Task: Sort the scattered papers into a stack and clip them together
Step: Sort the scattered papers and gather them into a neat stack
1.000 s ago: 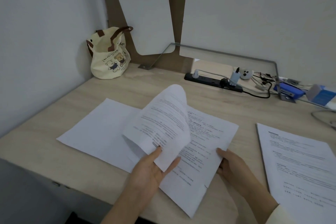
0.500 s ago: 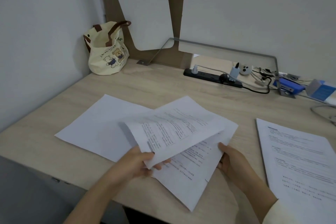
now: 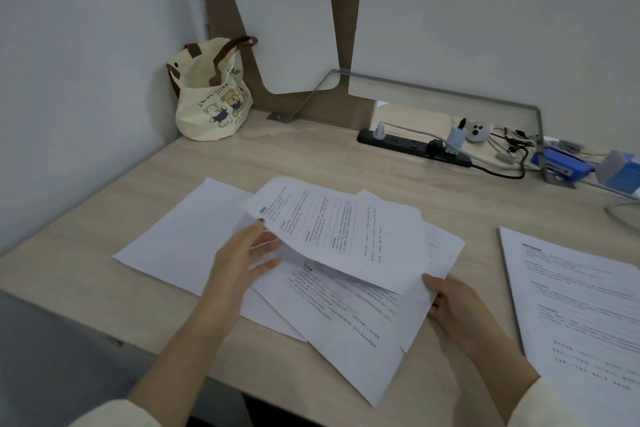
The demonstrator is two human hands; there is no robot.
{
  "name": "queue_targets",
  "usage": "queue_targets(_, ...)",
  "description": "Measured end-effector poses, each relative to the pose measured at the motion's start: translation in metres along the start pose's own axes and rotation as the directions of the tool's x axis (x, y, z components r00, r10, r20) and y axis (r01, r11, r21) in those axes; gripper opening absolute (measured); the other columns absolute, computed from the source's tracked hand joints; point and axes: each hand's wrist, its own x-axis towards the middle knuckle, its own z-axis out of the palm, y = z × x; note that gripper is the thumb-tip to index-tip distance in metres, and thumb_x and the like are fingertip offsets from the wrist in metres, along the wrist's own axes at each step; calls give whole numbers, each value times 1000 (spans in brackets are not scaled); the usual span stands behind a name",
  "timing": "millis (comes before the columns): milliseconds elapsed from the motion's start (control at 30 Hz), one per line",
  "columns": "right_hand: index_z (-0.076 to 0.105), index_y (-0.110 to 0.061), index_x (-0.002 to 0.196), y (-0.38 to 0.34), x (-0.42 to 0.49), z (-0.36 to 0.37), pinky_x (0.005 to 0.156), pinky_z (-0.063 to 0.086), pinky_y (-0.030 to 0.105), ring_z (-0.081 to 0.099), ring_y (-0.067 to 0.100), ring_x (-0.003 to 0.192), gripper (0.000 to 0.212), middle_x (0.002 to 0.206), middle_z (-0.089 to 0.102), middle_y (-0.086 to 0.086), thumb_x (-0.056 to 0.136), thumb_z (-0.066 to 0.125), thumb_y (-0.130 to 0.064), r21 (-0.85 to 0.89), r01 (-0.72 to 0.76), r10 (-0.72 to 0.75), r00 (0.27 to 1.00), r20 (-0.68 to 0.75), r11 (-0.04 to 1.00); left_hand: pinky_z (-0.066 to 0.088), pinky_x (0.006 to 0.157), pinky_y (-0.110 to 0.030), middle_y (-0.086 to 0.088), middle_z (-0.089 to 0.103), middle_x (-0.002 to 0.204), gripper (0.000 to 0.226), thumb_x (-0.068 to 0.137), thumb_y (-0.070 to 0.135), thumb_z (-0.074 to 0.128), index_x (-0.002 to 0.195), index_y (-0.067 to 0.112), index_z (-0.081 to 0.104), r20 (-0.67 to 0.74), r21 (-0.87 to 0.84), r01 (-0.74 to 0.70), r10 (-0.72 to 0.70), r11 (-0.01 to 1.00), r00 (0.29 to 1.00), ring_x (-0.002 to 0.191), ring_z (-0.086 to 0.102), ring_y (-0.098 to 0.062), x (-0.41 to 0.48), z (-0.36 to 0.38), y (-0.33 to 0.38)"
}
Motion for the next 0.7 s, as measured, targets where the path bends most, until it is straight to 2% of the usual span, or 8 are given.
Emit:
queue_targets(67,52,-3,121,0,-1,2,64,55,29,64,24,91,28,106,66,8,94,45,-4,-51,-4,3,1000,-9,999,58,75,-27,-1,69,101,25,92,32,53,111,17,61,77,59,21,-26,998,997,93,68,-13,0,24,-9)
queue_targets(167,52,-2,123,-1,-3,3,59,58,24,65,23,92,29,108,67,9,95,45,-5,-106,-19,21,1000,20,994,59,70,-21,-3,69,105,25,95,20,50,119,16,56,136,75,100,-109,992,985,94,66,-17,7,54,-19)
queue_targets(300,51,-5,120,-2,-4,1,64,54,30,64,22,91,26,104,67,7,98,38,-10,-49,-38,39,999,25,998,58,62,-19,-7,64,117,42,91,-3,43,129,14,49,98,82,90,-98,993,990,100,64,-21,20,66,-26)
queue_targets(400,50,-7,115,-4,-2,-1,69,49,34,62,22,87,23,98,64,7,99,34,-13,55,-48,49,999,-11,997,58,59,-20,-4,65,109,38,92,-5,39,121,17,50,160,168,60,-87,984,983,92,65,-19,21,54,-14)
queue_targets(467,55,-4,106,-5,0,-4,64,49,33,63,22,75,22,88,62,11,98,35,-7,-1,-42,42,998,-51,999,56,59,-19,-1,66,100,34,92,-5,40,115,17,52,266,225,61,-122,972,956,84,65,-17,20,36,-2)
queue_targets(533,58,-3,108,-10,2,-5,68,50,35,68,24,78,22,88,69,14,98,39,-7,-76,-76,70,994,-78,994,54,61,-17,0,67,98,33,92,-3,42,112,19,56,339,319,62,-175,946,924,79,65,-13,17,15,9)
queue_targets(600,57,-7,113,-10,3,-7,67,55,37,70,24,82,25,89,75,7,98,42,-20,-8,-118,118,993,9,993,50,62,-16,-1,66,100,29,93,2,42,109,20,57,325,460,49,-220,886,920,80,63,-11,16,2,16)
queue_targets(700,58,-14,109,-12,1,-5,58,59,32,71,21,83,23,97,73,6,98,38,-20,35,-124,120,989,86,992,47,55,-16,1,65,91,18,95,9,43,92,22,56,256,564,5,-180,826,950,66,65,-6,18,-1,12)
